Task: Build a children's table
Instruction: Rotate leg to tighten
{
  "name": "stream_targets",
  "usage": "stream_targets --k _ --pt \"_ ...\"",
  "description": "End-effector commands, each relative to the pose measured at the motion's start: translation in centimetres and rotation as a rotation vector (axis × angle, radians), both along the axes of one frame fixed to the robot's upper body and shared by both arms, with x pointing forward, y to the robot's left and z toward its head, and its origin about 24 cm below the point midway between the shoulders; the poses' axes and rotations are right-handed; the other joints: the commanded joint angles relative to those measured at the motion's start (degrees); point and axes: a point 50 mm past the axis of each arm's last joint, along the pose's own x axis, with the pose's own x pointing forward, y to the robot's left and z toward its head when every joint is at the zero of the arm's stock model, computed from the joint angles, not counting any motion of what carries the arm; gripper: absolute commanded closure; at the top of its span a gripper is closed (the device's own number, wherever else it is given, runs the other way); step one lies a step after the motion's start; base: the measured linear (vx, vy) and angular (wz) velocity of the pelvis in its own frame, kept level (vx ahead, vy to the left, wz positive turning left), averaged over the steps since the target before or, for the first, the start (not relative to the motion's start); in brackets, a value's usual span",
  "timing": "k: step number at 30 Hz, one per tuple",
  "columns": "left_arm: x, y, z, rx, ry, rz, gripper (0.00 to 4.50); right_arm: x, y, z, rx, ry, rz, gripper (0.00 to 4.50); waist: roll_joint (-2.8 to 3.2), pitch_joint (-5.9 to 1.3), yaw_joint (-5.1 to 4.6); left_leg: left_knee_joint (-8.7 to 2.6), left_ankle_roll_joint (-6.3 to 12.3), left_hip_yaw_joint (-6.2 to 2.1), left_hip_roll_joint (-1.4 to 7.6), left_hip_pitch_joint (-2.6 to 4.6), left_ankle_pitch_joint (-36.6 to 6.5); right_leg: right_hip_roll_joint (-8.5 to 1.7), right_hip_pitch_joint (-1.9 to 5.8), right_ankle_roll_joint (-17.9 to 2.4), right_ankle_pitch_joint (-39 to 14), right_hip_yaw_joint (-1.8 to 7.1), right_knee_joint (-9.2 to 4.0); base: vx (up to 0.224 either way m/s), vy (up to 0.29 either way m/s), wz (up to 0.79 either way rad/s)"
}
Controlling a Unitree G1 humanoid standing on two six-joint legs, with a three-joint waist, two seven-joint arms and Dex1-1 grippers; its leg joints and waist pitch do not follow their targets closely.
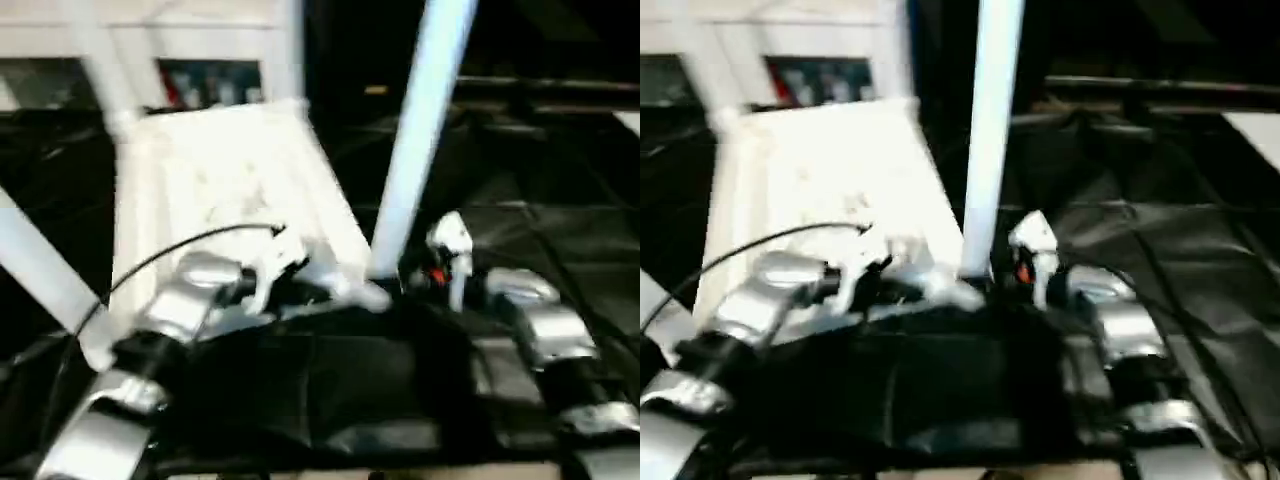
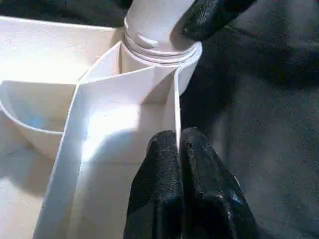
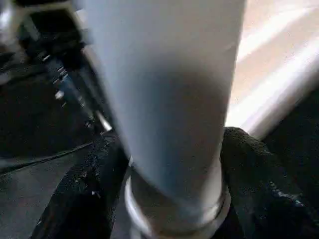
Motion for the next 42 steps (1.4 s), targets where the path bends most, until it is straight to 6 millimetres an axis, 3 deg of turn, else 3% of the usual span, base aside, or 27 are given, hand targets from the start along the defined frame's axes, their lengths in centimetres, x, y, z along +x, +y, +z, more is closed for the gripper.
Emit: stream_targets --k 1,5,9,10,12,15,18,22,24,25,27,29,30,31,33,35,37,38,39,42 --pt "-0.9 -1.0 0.1 -0.025 0.043 -0.122 4.50 -0.3 -0.1 0.2 -0.013 0.007 0.048 1.53 0.30 -4.05 -0.12 -3.00 5.14 -0.33 2.21 1.44 -8.8 -2.47 2.63 -17.2 -1.7 1.91 -2.04 0.000 0.000 0.00" --pt "-1.0 -0.9 0.1 -0.022 0.050 -0.130 4.50 -0.4 -0.2 0.2 -0.017 0.009 0.055 1.53 0.27 -3.76 0.15 -3.43 2.43 -0.51 2.24 1.39 -12.4 -2.81 2.69 -15.6 -7.6 1.90 -2.56 0.000 0.000 0.00" --pt "-1.0 -0.9 0.1 -0.022 0.050 -0.130 4.50 -0.4 -0.2 0.2 -0.017 0.009 0.055 1.53 0.11 -3.77 0.09 -3.42 1.49 -0.60 2.12 1.28 -13.1 -2.88 2.75 -14.6 -9.2 1.99 -2.66 0.000 0.000 0.00" --pt "-0.8 -0.5 0.0 -0.006 0.032 -0.102 4.50 -0.5 0.2 -0.1 -0.009 0.030 0.077 1.77 -1.66 -3.79 0.09 -3.36 1.99 -0.48 2.08 1.08 -12.5 -2.87 2.91 -14.2 -9.6 1.92 -2.69 0.000 0.000 0.00" --pt "-0.3 -0.3 -0.1 0.002 -0.001 -0.040 4.50 -0.6 0.7 -0.4 0.004 0.050 0.083 1.88 -0.65 -3.69 0.38 -3.35 2.18 -0.63 2.20 1.01 -11.6 -3.20 2.73 -13.9 -10.6 2.00 -2.60 0.000 0.000 0.00" --pt "0.6 -0.7 -0.2 0.005 -0.054 0.088 4.50 -0.4 1.2 -1.0 0.026 0.075 0.008 2.11 -0.78 -3.51 0.29 -3.40 1.65 -0.59 2.15 1.18 -12.8 -3.13 2.46 -13.2 -13.0 2.00 -2.96 0.000 0.000 0.00" --pt "1.4 -1.4 -0.2 -0.005 -0.087 0.188 4.50 0.2 1.4 -2.2 0.002 0.089 -0.154 2.22 -0.82 -3.15 -0.01 -3.61 -0.03 -0.88 1.89 1.28 -16.4 -3.42 2.25 -10.7 -21.3 2.04 -3.85 0.000 0.000 0.00" --pt "2.0 -2.4 -0.5 0.015 -0.102 0.269 4.50 1.1 1.6 -3.8 -0.028 0.105 -0.410 2.39 -0.50 -2.77 -1.19 -3.93 -1.79 -1.46 1.61 1.23 -19.8 -3.41 1.99 -7.7 -29.3 1.66 -4.67 0.000 0.000 0.00" --pt "2.2 -3.8 -0.9 0.020 -0.103 0.324 4.50 1.6 2.1 -4.9 -0.024 0.164 -0.627 2.43 -0.36 -2.74 -2.17 -3.97 -2.53 -1.89 1.30 1.44 -22.5 -3.29 1.85 -5.3 -33.9 1.07 -5.52 0.000 0.000 0.00" --pt "2.2 -3.8 -0.9 0.020 -0.103 0.324 4.50 1.6 2.1 -4.9 -0.024 0.164 -0.627 2.44 -0.30 -2.68 -2.50 -4.00 -2.44 -1.93 1.25 1.40 -23.1 -3.29 1.75 -5.0 -34.7 1.03 -5.69 0.000 0.000 0.00" --pt "2.2 -5.6 -1.1 0.012 -0.099 0.349 4.50 1.6 3.5 -5.6 -0.013 0.209 -0.750 2.45 0.37 -2.49 -3.25 -4.09 -2.45 -2.22 1.17 1.82 -26.3 -3.06 1.49 -4.0 -36.7 0.39 -6.46 0.000 0.000 0.00" --pt "2.0 -6.6 -1.1 0.003 -0.096 0.340 4.50 1.6 4.8 -5.6 -0.008 0.207 -0.745 2.45 0.18 -2.60 -3.83 -4.25 -2.44 -2.60 1.08 1.85 -28.1 -2.97 1.78 -3.5 -36.8 -0.21 -6.85 0.000 0.000 0.00" --pt "1.8 -7.1 -1.1 -0.003 -0.090 0.323 4.50 1.5 5.8 -5.5 -0.011 0.193 -0.712 2.45 0.51 -2.59 -3.98 -4.28 -2.32 -2.70 1.12 2.14 -29.3 -2.93 1.53 -3.5 -36.4 -0.22 -7.10 0.000 0.000 0.00" --pt "1.7 -7.4 -1.2 -0.005 -0.087 0.314 4.50 1.5 6.4 -5.5 -0.018 0.178 -0.692 2.45 0.30 -2.58 -4.11 -4.33 -2.15 -2.76 1.09 2.14 -29.7 -2.86 1.55 -3.6 -36.0 -0.30 -7.17 0.000 0.000 0.00" --pt "1.6 -7.7 -1.2 -0.003 -0.084 0.298 4.50 1.4 7.3 -5.2 -0.029 0.131 -0.646 2.45 0.78 -2.53 -4.34 -4.68 -2.19 -3.28 1.31 2.37 -32.6 -2.92 1.74 -4.1 -34.2 -0.75 -7.31 0.000 0.000 0.00" --pt "1.4 -7.2 -1.4 0.015 -0.081 0.274 4.50 1.4 8.0 -4.5 0.001 0.088 -0.584 1.92 0.83 -2.56 -4.66 -4.89 -2.19 -3.47 1.40 2.51 -34.1 -3.12 2.12 -4.7 -32.0 -1.05 -7.41 0.000 0.000 0.00" --pt "1.4 -6.9 -1.5 0.023 -0.076 0.267 4.50 1.4 8.0 -4.2 0.018 0.080 -0.565 1.77 0.59 -2.66 -4.56 -5.07 -1.74 -3.34 1.39 2.11 -32.4 -3.25 2.36 -5.5 -29.9 -0.70 -7.14 0.000 0.000 0.00" --pt "1.4 -6.7 -1.6 0.029 -0.069 0.257 4.50 1.4 7.8 -4.0 0.021 0.071 -0.548 1.70 0.50 -2.65 -4.47 -5.01 -1.55 -3.13 1.36 2.30 -31.8 -3.30 2.07 -6.3 -29.3 -0.41 -7.04 0.000 0.000 0.00" --pt "1.4 -6.2 -1.6 0.037 -0.063 0.250 4.50 1.5 7.4 -3.7 0.027 0.059 -0.513 1.57 0.08 -2.74 -4.47 -4.96 -1.31 -3.05 1.33 2.20 -31.1 -3.35 2.17 -6.6 -28.9 -0.29 -6.96 0.000 0.000 0.00" --pt "1.3 -5.0 -1.6 0.051 -0.054 0.221 4.50 1.4 6.5 -2.9 0.038 0.037 -0.416 1.45 0.07 -3.11 -3.98 -4.99 0.19 -2.68 1.55 1.54 -25.9 -3.52 2.90 -8.8 -23.4 0.35 -6.04 0.000 0.000 0.00"
